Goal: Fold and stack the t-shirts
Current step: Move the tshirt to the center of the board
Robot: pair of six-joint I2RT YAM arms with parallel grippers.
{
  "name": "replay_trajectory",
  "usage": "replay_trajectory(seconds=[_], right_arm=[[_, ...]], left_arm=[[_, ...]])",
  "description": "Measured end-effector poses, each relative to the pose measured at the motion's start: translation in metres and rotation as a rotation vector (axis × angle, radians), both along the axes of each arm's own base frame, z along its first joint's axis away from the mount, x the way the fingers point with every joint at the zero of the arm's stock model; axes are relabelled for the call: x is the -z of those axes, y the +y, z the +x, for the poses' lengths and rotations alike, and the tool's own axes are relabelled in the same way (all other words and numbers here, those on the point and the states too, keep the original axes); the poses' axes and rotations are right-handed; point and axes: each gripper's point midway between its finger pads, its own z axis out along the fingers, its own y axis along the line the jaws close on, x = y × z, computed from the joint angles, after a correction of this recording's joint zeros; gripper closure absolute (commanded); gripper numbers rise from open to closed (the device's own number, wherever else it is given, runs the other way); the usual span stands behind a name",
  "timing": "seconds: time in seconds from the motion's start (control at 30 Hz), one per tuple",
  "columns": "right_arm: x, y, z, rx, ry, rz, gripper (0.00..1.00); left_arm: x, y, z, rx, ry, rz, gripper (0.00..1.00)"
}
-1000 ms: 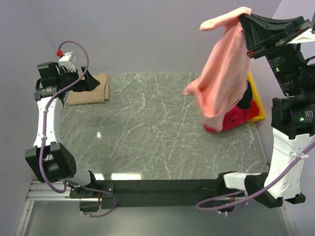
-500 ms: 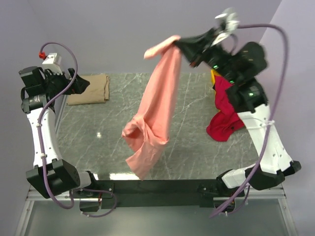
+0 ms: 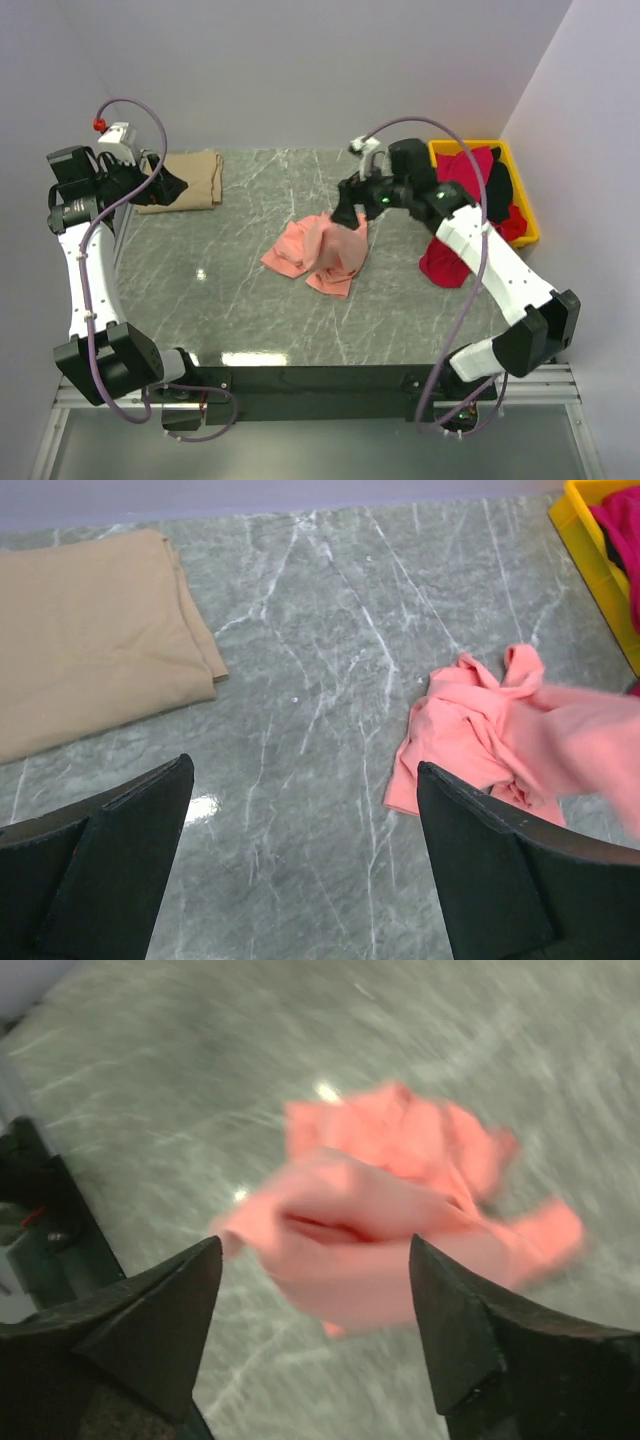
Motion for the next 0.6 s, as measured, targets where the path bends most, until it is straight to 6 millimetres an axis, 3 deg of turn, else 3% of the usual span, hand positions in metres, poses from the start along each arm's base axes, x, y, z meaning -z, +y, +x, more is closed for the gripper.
replay_trajectory(seconds=[0.13, 0.23, 0.3, 0.37, 0.47, 0.6], right_arm=[[0.023, -0.074, 0.035, 0.151, 0.064, -0.155, 0.14], [0.031, -0.145, 0.049, 0.285, 0.042, -0.285, 0.20], [0.051, -0.180, 0.038, 0.331, 0.053, -0.389, 0.22], [0.084, -0.201, 0.011, 0.326, 0.102, -0.499, 0.23], [0.131, -0.219, -0.020, 0.298, 0.209, -0.619, 0.22], [0.189, -0.243, -0.048, 0.310, 0.336, -0.754, 0.18]], left_arm=[[0.004, -0.011, 0.001, 0.051, -0.002, 0.009, 0.01], [0.012, -0.023, 0.001, 0.092, 0.013, 0.010, 0.01], [0.017, -0.030, 0.001, 0.112, 0.024, 0.009, 0.01], [0.021, -0.033, 0.003, 0.125, 0.032, 0.008, 0.01], [0.027, -0.033, 0.007, 0.126, 0.051, 0.003, 0.01], [0.037, -0.031, 0.011, 0.126, 0.078, -0.007, 0.01]])
